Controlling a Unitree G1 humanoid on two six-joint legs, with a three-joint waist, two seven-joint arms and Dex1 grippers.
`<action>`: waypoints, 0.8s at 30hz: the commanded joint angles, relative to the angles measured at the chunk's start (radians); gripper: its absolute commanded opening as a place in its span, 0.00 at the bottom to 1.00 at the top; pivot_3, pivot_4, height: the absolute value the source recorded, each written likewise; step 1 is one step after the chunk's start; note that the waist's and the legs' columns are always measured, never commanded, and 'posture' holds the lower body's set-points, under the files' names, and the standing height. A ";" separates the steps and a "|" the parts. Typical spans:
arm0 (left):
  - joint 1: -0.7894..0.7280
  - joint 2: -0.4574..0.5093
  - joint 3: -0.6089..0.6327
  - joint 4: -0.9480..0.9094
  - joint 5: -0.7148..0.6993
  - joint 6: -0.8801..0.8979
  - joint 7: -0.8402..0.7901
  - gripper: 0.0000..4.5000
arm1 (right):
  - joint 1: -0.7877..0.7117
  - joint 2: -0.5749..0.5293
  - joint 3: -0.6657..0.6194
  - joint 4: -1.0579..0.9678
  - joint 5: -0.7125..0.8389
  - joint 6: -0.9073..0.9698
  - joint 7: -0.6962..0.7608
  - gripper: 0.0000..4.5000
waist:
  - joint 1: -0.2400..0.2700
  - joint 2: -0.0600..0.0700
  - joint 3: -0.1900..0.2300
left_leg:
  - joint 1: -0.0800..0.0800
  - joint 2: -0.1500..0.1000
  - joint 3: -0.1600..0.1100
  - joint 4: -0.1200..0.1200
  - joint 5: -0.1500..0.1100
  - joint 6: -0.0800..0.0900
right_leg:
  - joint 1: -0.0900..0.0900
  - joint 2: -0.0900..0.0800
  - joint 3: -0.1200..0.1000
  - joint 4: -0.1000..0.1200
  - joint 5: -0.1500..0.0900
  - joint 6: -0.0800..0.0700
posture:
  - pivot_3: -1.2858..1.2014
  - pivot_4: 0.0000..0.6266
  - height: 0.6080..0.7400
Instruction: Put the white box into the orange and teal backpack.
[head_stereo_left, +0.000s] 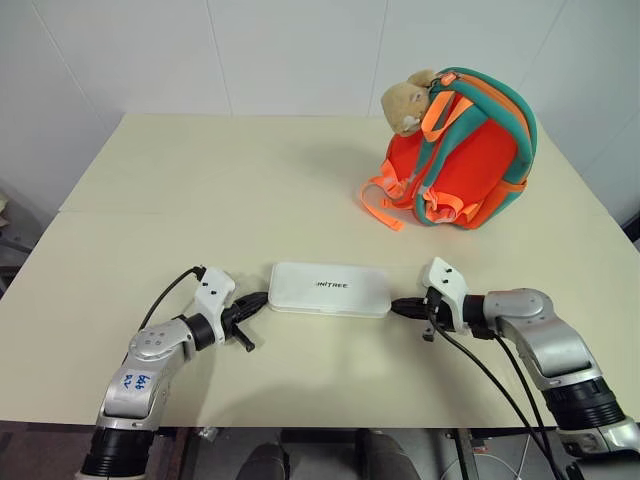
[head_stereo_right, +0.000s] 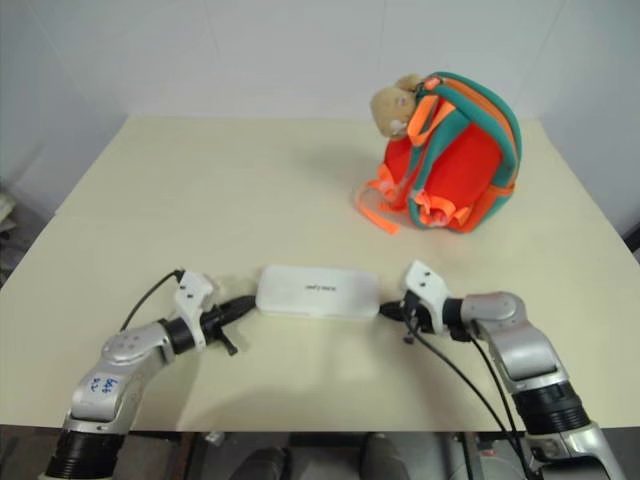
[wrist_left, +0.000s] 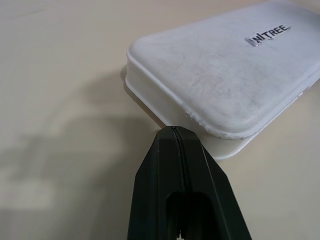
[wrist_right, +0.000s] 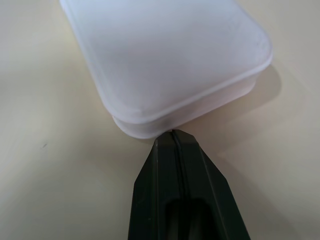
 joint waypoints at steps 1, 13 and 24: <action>0.044 -0.017 -0.037 -0.097 -0.031 0.023 0.000 0.00 | 0.045 -0.031 -0.040 -0.110 0.059 0.041 0.008 0.03 | 0.006 0.000 0.000 | 0.000 0.000 0.000 0.000 0.000 0.000 | 0.000 0.000 0.000 0.000 0.000 0.000 | 0.52 0.24 1.00; 0.092 -0.002 -0.017 -0.150 -0.047 0.066 0.022 0.00 | 0.103 -0.113 -0.092 -0.076 0.084 0.002 0.018 0.03 | 0.019 0.000 0.000 | 0.001 0.000 0.000 0.002 0.000 0.000 | 0.001 0.000 0.000 0.000 0.000 0.000 | 0.52 0.24 1.00; 0.094 0.009 -0.033 -0.155 -0.056 0.062 0.002 0.00 | 0.032 -0.080 -0.050 0.102 0.042 -0.143 0.020 0.03 | 0.018 0.000 0.000 | 0.001 0.000 0.000 0.001 0.000 0.000 | 0.001 0.000 0.000 0.000 0.000 0.000 | 0.52 0.24 1.00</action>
